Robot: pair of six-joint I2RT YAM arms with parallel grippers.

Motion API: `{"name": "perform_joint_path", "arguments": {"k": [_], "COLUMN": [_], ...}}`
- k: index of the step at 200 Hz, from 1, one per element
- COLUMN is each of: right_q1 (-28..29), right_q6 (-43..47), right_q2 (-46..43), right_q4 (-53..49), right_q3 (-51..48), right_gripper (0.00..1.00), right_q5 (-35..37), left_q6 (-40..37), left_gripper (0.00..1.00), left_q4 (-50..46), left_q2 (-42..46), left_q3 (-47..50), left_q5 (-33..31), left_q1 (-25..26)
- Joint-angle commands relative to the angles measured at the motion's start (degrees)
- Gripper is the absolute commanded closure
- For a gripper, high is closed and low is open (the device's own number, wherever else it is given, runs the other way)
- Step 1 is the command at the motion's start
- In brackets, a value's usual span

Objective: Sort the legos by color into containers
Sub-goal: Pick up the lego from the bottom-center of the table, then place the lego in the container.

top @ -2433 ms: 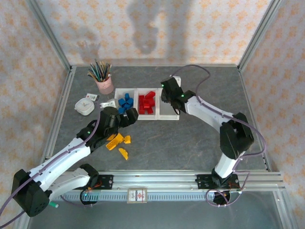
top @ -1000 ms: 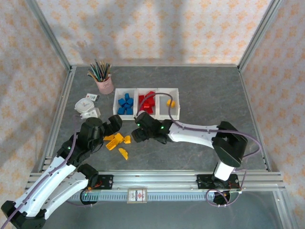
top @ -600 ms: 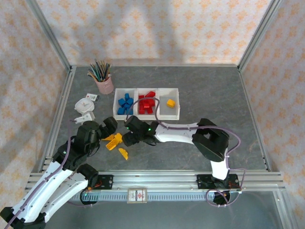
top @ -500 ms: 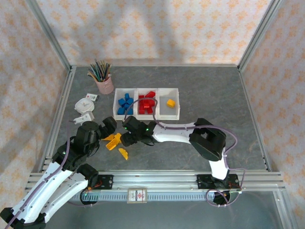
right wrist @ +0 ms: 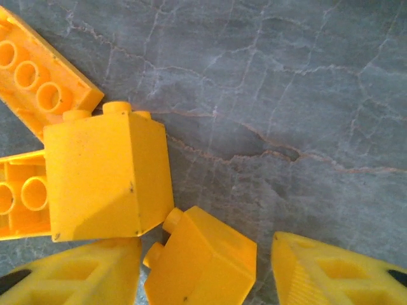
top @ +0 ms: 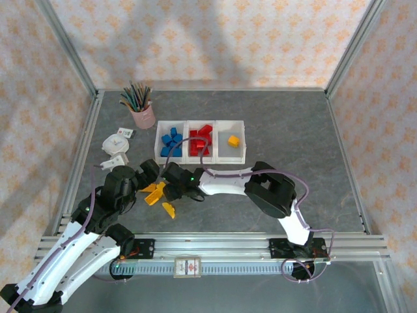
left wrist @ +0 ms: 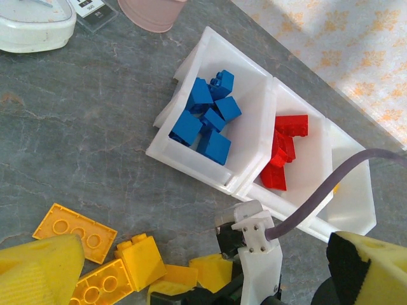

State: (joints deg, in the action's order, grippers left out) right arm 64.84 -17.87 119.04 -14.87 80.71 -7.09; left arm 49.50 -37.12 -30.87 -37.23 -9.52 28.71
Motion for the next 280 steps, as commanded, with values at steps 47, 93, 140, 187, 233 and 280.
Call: {"name": "perform_joint_path", "arguments": {"k": [47,93,140,187,233,280], "right_q1": [0.23,-0.23,-5.13,-16.41,-28.21,-32.91], "right_q6": [-1.98,-4.33,-6.98,-5.53,-1.27,1.32], "right_q2": [0.1,-5.54,-16.91,-27.14,-23.27,-14.58], "right_q4": [-4.08,-3.52,-1.39,-2.65,-2.84,-1.92], "right_q3": [0.46,-3.37,-10.61,-13.93,-9.45,-2.29], "right_gripper": [0.67,0.73,0.73,0.73,0.72,0.58], "right_q5": [5.35,6.33,4.02,5.19,7.84,8.13], "left_q6": [-0.28,-0.72,-2.1,-4.52,-6.47,-8.09], "left_gripper": [0.01,0.01,0.01,0.01,0.01,0.01], "left_q4": [-0.96,-0.58,3.06,11.34,20.18,23.94], "left_q2": [-0.06,-0.81,-3.05,-8.99,-17.38,-22.94], "left_q3": [-0.01,-0.84,-1.57,-1.57,-3.02,-4.69], "left_q5": [-0.3,1.29,5.67,12.77,16.14,15.95], "left_q1": [-0.58,-0.58,-0.47,-0.33,0.17,0.29]}}
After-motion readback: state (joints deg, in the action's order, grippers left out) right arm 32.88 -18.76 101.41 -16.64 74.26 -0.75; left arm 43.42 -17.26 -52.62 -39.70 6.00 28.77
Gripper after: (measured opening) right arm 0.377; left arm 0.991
